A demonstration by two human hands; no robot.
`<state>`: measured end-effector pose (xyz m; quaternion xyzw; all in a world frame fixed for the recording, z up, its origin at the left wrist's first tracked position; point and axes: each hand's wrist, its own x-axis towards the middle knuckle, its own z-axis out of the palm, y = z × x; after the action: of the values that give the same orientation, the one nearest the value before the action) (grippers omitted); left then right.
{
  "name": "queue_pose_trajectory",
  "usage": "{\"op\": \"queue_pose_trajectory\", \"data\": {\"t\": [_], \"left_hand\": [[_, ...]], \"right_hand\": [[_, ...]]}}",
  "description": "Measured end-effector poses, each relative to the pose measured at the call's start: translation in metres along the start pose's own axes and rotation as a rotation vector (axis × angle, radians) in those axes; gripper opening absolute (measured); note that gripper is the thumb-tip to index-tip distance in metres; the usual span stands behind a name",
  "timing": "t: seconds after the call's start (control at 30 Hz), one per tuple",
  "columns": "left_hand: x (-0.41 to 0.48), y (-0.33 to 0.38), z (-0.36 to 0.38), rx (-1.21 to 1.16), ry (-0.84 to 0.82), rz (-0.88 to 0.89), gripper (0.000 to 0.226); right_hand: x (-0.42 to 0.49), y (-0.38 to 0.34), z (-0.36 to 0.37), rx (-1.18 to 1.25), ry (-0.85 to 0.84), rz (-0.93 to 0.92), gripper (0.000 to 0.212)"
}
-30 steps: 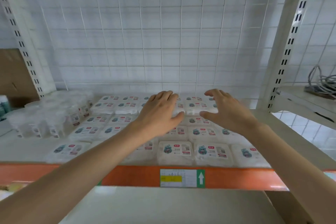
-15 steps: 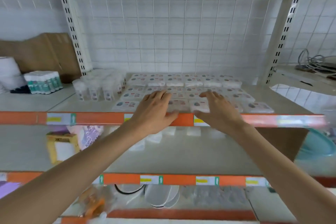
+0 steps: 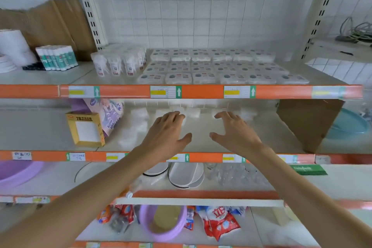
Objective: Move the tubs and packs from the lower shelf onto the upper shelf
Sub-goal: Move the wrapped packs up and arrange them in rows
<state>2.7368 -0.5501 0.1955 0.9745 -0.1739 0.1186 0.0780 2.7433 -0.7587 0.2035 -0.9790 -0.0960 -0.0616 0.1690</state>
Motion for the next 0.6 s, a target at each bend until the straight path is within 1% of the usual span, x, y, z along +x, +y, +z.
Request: {"op": "queue_pose_trajectory", "data": {"t": [0.17, 0.3, 0.4, 0.47, 0.6], "left_hand": [[0.010, -0.028, 0.053, 0.007, -0.052, -0.045, 0.060], [0.033, -0.061, 0.109, 0.033, -0.105, -0.132, 0.063], [0.053, -0.087, 0.147, 0.062, -0.141, -0.201, 0.066], [0.067, -0.105, 0.168, 0.079, -0.135, -0.235, 0.066], [0.095, -0.138, 0.201, 0.108, -0.159, -0.283, 0.067]], "right_hand": [[0.035, 0.009, 0.054, -0.004, -0.083, 0.000, 0.056], [0.076, 0.017, 0.114, -0.007, -0.129, -0.032, 0.058], [0.110, 0.021, 0.158, -0.012, -0.133, -0.060, 0.062], [0.134, 0.022, 0.183, -0.016, -0.119, -0.081, 0.064], [0.184, 0.024, 0.218, -0.032, -0.083, -0.131, 0.066]]}}
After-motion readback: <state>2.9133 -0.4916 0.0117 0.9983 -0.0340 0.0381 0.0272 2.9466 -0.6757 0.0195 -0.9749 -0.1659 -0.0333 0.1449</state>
